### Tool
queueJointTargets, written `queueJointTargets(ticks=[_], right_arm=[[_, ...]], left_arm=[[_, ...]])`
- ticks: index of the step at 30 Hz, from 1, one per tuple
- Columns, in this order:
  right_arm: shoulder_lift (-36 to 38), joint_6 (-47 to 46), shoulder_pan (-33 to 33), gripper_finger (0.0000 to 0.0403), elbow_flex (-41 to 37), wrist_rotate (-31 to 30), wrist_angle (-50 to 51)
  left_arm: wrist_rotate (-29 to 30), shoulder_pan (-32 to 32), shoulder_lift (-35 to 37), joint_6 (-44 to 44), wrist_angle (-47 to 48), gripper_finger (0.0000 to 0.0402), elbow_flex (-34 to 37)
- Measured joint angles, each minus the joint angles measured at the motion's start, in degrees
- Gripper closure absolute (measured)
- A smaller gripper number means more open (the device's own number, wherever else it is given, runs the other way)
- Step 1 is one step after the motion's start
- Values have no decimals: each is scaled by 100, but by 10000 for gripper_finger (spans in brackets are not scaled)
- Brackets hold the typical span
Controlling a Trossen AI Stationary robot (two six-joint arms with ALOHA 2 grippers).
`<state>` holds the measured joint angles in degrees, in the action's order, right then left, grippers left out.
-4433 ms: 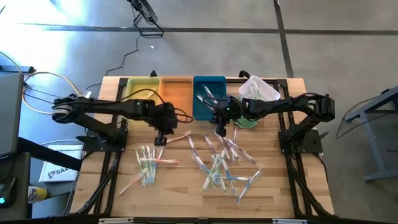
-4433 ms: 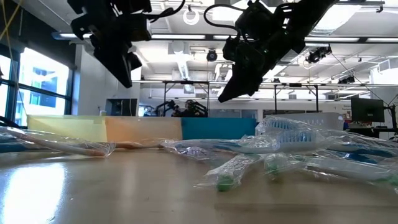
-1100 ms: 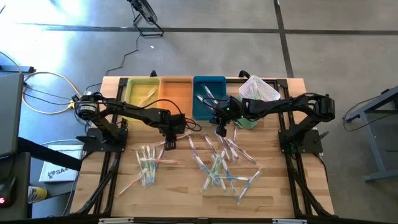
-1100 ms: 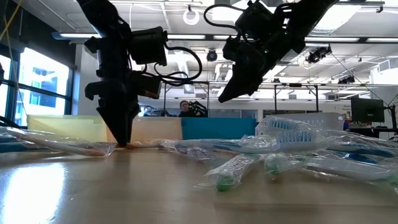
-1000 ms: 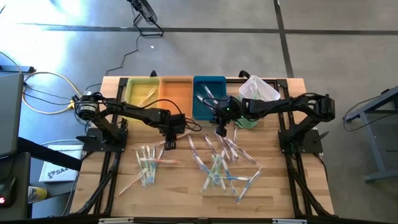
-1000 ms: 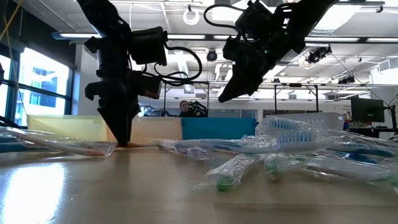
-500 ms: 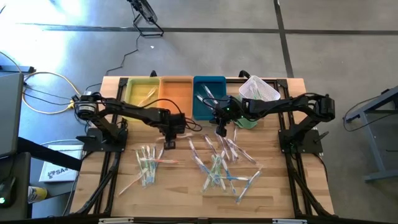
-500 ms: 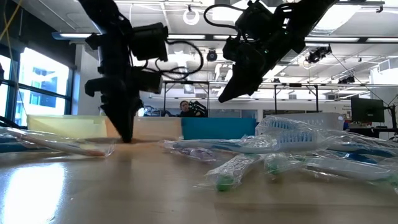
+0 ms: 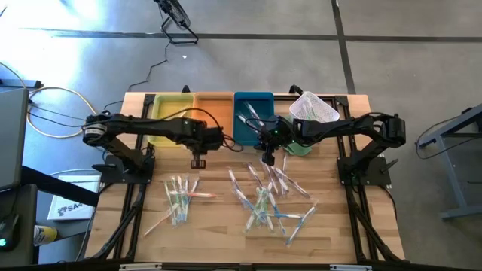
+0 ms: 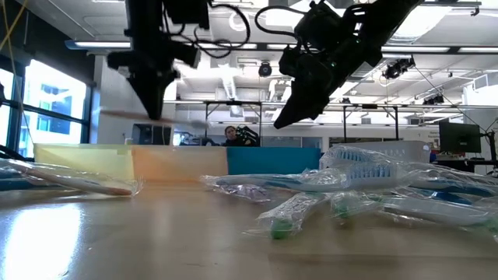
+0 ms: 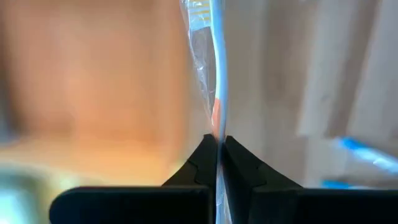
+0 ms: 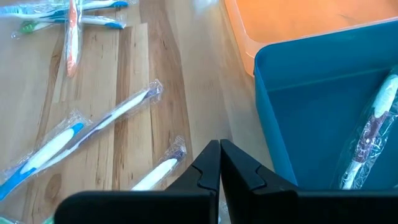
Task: Pick & Place Toothbrushes
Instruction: Put the yellow toothbrush into the yellow bin
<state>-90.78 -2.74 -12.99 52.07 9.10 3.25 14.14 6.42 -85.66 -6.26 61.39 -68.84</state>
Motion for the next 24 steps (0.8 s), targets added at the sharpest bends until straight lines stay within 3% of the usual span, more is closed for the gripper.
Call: queueJointTargets(ticks=[3, 8, 18, 24], right_arm=[[0, -2, 0, 398, 0, 2, 2], [0, -2, 3, 398, -2, 4, 2], [0, 7, 15, 398, 0, 4, 3], [0, 45, 15, 398, 0, 2, 4]], left_arm=[[510, 53, 237, -51, 485, 398, -307], [715, 538, 748, -257, 611, 398, -408], [723, 2224, 1236, -684, 535, 398, -408], [669, 3334, 1238, -745, -239, 398, 3]])
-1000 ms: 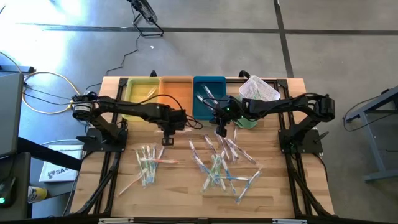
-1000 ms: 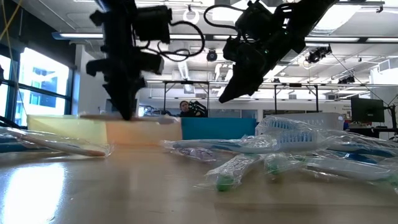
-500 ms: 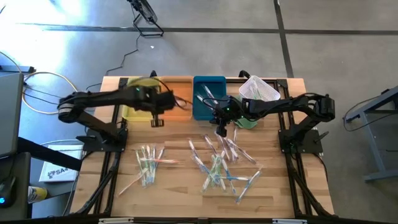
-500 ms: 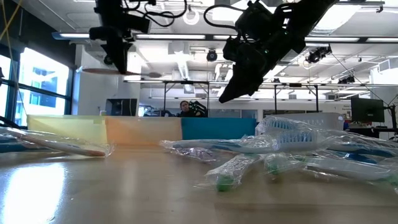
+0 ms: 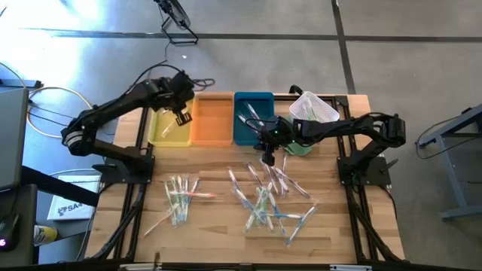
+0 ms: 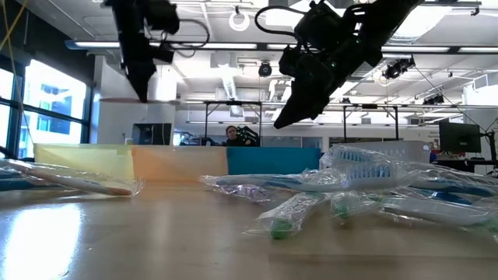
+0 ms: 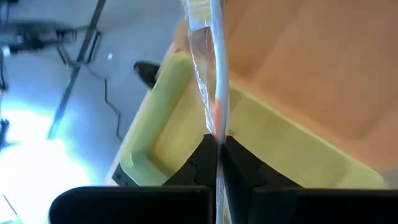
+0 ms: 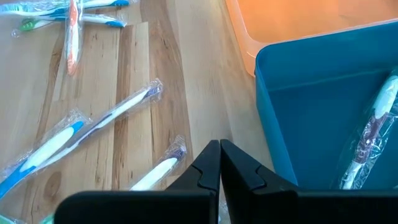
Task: Pick & Place Toothbrushes
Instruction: Put the yellow toothbrush into the yellow bin
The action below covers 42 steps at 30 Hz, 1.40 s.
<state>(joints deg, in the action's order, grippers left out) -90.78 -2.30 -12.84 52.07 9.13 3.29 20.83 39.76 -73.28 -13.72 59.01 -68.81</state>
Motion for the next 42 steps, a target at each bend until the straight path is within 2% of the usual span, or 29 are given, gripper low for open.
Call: queueJointTargets(ticks=[7, 12, 17, 23, 37, 42], right_arm=[[0, 4, 0, 398, 0, 0, 0], [0, 59, 0, 398, -1, -1, -2], [0, 60, 0, 398, -2, 0, -4], [0, 46, 0, 398, 0, -2, -5], [0, 43, 0, 398, -1, -7, -13], [0, 43, 0, 398, -1, -4, -13]], left_arm=[[-798, 997, -4, 154, -718, 398, 1036], [-1023, 1247, -7, 274, -1360, 397, 1756], [-1102, 1419, -7, 469, -1877, 396, 2167], [-837, 1540, -7, 809, -2101, 395, 2402], [-822, 1535, -7, 1552, -2208, 393, 2414], [-825, 1535, -7, 1552, -2207, 366, 2414]])
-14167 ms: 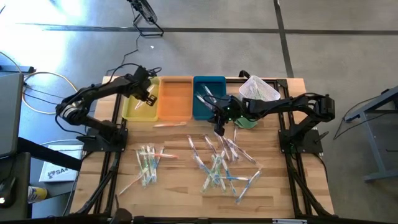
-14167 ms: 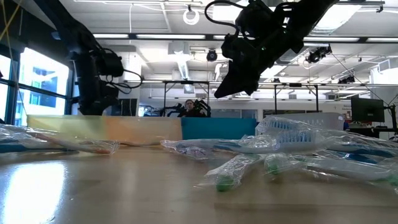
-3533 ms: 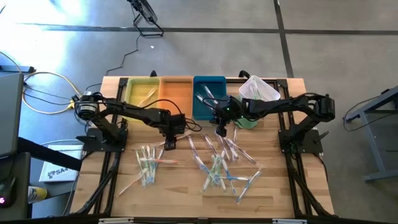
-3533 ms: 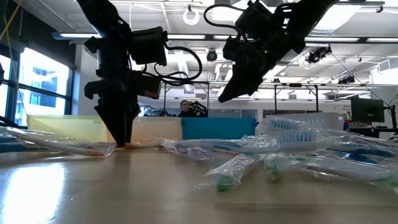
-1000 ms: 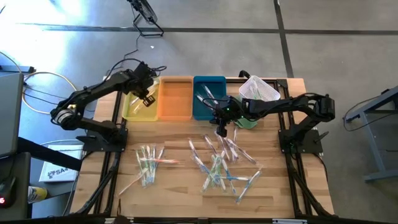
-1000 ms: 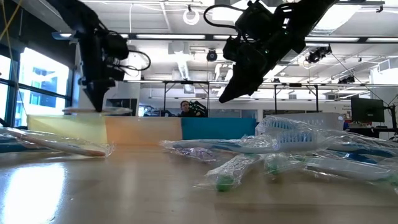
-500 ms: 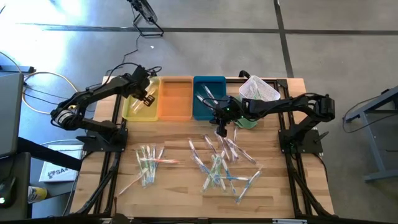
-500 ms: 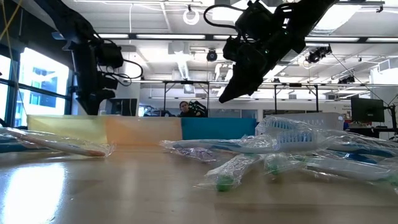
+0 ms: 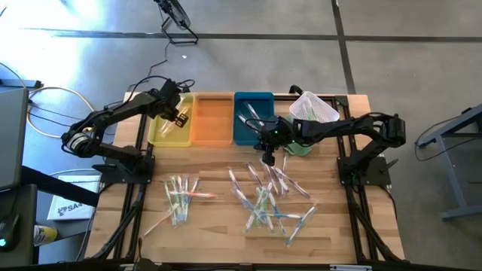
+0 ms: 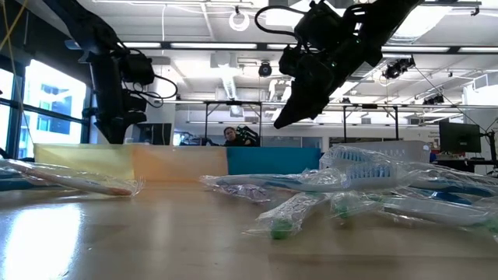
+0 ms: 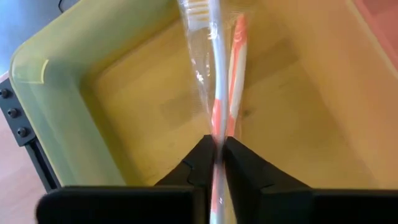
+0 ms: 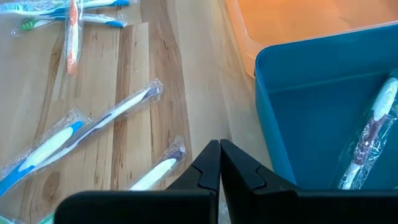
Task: Pick & Place Toothbrushes
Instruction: Put the yellow toothbrush into the yellow bin, then put the blue toothbrush into the orange bin
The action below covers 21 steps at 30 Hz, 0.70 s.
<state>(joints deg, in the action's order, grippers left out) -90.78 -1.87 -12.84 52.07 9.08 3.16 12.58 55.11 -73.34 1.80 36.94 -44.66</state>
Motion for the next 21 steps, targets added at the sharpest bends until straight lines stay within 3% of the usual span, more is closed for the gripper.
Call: queueJointTargets(ticks=[10, 21], right_arm=[[0, 0, 0, 398, -1, 1, 0], [0, 0, 0, 398, 1, 2, 0]], left_arm=[[4, 0, 0, 0, -216, 266, 0], [-106, -40, 0, -518, -437, 255, -2]])
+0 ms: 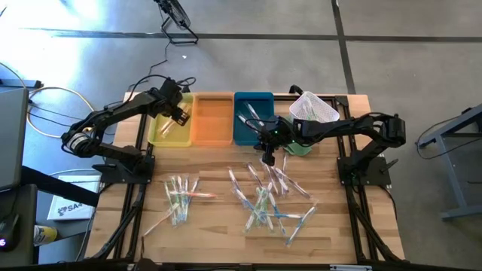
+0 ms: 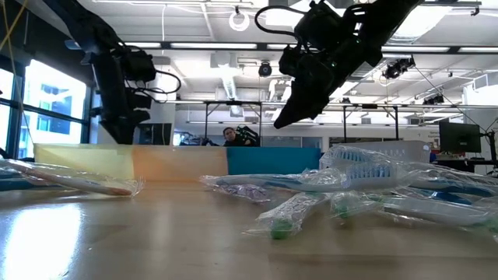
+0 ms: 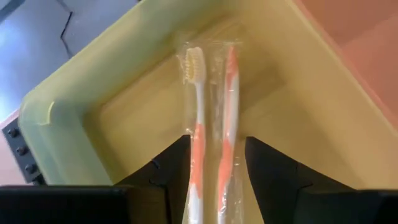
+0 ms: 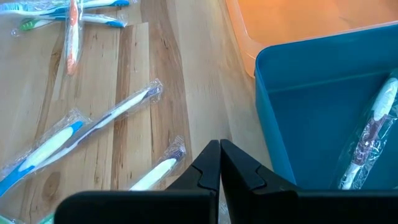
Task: Pick & Place Toothbrushes
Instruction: Put the blue toothbrush into the orange bin
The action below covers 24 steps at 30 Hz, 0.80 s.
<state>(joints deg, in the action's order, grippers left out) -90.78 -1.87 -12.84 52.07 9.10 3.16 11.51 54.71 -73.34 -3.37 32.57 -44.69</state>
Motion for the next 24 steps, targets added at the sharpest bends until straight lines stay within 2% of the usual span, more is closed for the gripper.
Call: queueJointTargets(ticks=[9, 14, 24], right_arm=[[0, 8, 0, 398, -1, -2, -16], [0, 11, 0, 398, 0, 0, -15], [0, 15, 0, 398, -2, 0, 2]], left_arm=[[137, -936, 0, -644, -325, 255, -23], [399, -1547, 2, -1168, -350, 255, -419], [424, -2730, 11, -2245, 506, 255, -1236]])
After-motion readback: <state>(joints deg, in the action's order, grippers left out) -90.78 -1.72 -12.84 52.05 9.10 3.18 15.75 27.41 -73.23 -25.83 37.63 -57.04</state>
